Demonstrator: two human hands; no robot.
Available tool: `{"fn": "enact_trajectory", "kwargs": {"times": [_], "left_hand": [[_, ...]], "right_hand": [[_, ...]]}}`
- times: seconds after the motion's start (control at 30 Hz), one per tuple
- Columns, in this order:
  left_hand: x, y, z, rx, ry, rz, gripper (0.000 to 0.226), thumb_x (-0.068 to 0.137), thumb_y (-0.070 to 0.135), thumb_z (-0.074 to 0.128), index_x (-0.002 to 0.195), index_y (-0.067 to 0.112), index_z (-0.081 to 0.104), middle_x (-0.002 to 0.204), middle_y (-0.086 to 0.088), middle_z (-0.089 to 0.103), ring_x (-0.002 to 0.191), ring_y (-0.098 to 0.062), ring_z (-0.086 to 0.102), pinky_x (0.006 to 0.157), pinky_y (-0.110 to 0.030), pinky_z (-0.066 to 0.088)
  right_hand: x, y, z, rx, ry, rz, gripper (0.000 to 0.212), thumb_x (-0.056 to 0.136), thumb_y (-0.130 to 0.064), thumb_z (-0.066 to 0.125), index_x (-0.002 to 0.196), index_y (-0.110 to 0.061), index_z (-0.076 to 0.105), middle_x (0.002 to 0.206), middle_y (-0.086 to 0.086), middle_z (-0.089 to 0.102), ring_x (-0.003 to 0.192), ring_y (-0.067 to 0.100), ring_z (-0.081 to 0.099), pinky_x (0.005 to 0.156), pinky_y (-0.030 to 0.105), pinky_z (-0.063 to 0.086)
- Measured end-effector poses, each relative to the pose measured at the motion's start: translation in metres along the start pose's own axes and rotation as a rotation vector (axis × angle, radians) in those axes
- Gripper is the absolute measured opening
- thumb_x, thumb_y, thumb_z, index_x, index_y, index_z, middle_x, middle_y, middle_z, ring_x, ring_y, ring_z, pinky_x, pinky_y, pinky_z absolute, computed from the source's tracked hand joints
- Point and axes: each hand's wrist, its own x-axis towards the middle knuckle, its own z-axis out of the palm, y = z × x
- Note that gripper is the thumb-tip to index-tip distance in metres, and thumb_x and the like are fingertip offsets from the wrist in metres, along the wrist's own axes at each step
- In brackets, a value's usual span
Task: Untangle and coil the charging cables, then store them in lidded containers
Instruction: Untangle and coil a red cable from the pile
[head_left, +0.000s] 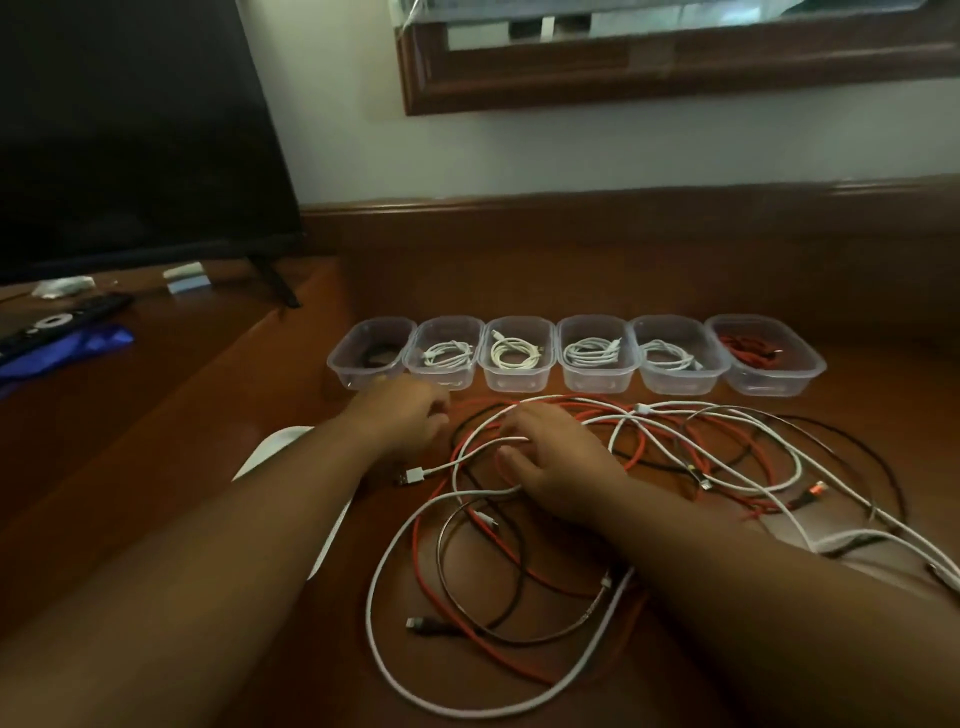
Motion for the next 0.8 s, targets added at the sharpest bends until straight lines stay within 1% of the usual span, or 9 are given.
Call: {"fn": "enact_trajectory", "kwargs": {"times": [0.1,0.2,0.3,0.4,0.5,0.57,0.67,0.73,0.8], "left_hand": [[-0.011,0.018,-0.019,-0.407,0.201,-0.033,0.006,0.098,0.032,0.059,0.098,0.029,0.063,0.096,0.006,0.064,0.089,-0.01,0.059,0.078,-0.033,0.05],[-0.034,0.054,-0.043,-0.647,0.332,0.044,0.006,0.095,0.026,0.064,0.089,0.025,0.066,0.084,0.008,0.064,0.081,-0.006,0.06,0.068,-0.025,0.047],[-0.067,0.095,-0.056,-0.73,0.267,0.238,0.002,0.092,0.02,0.069,0.091,0.02,0.07,0.082,0.004,0.067,0.076,-0.008,0.061,0.064,-0.02,0.049],[-0.094,0.125,-0.054,-0.644,0.156,0.463,0.003,0.09,0.019,0.071,0.091,0.021,0.07,0.082,0.008,0.065,0.077,-0.004,0.059,0.065,-0.012,0.044],[-0.108,0.14,-0.048,-0.701,0.168,0.473,0.007,0.09,0.018,0.072,0.087,0.024,0.069,0.078,0.009,0.065,0.074,-0.003,0.06,0.063,-0.012,0.044],[-0.108,0.147,-0.044,-0.78,0.283,0.376,0.005,0.089,0.02,0.072,0.086,0.021,0.069,0.077,0.005,0.066,0.071,-0.01,0.061,0.061,-0.017,0.047],[-0.098,0.16,-0.039,-0.809,0.442,0.244,0.019,0.085,0.018,0.076,0.098,0.024,0.063,0.077,0.001,0.064,0.067,-0.012,0.061,0.06,-0.024,0.051],[-0.091,0.172,-0.037,-0.71,0.332,0.288,0.039,0.085,0.021,0.074,0.116,0.033,0.055,0.084,0.004,0.062,0.073,-0.009,0.062,0.065,-0.025,0.055],[-0.082,0.187,-0.036,-0.567,0.232,0.335,0.043,0.087,0.026,0.071,0.125,0.035,0.053,0.09,0.006,0.062,0.08,-0.009,0.062,0.073,-0.031,0.057]], "right_hand": [[-0.015,-0.007,-0.019,0.189,0.182,0.151,0.014,0.095,-0.026,0.059,0.098,-0.015,0.068,0.094,-0.001,0.066,0.092,0.017,0.058,0.082,0.034,0.046],[-0.023,-0.024,-0.047,0.603,0.195,0.423,0.033,0.101,-0.031,0.052,0.088,-0.006,0.068,0.081,0.012,0.067,0.079,0.026,0.061,0.075,0.042,0.049],[-0.034,-0.044,-0.074,1.117,0.073,0.669,0.049,0.1,-0.05,0.045,0.1,-0.007,0.069,0.087,0.011,0.071,0.087,0.024,0.066,0.082,0.041,0.05],[-0.053,-0.055,-0.096,1.306,0.095,0.713,0.036,0.1,-0.036,0.05,0.11,-0.005,0.064,0.092,0.01,0.068,0.088,0.023,0.066,0.081,0.036,0.054],[-0.077,-0.058,-0.111,1.164,0.109,0.718,0.025,0.103,-0.019,0.042,0.11,-0.004,0.06,0.077,0.006,0.061,0.071,0.019,0.06,0.064,0.03,0.053],[-0.093,-0.054,-0.118,0.832,0.112,0.68,0.026,0.104,-0.018,0.04,0.117,-0.003,0.058,0.077,0.004,0.057,0.064,0.016,0.053,0.052,0.027,0.047],[-0.122,-0.047,-0.122,0.488,0.104,0.546,0.028,0.105,-0.027,0.041,0.107,-0.01,0.063,0.084,0.008,0.062,0.067,0.02,0.056,0.057,0.033,0.049],[-0.141,-0.049,-0.129,0.354,0.096,0.469,0.028,0.104,-0.03,0.043,0.1,-0.013,0.064,0.073,0.002,0.057,0.06,0.013,0.049,0.053,0.028,0.04],[-0.155,-0.05,-0.135,0.285,0.103,0.405,0.024,0.104,-0.031,0.045,0.093,-0.02,0.063,0.071,-0.003,0.054,0.06,0.009,0.046,0.054,0.024,0.035]]}}
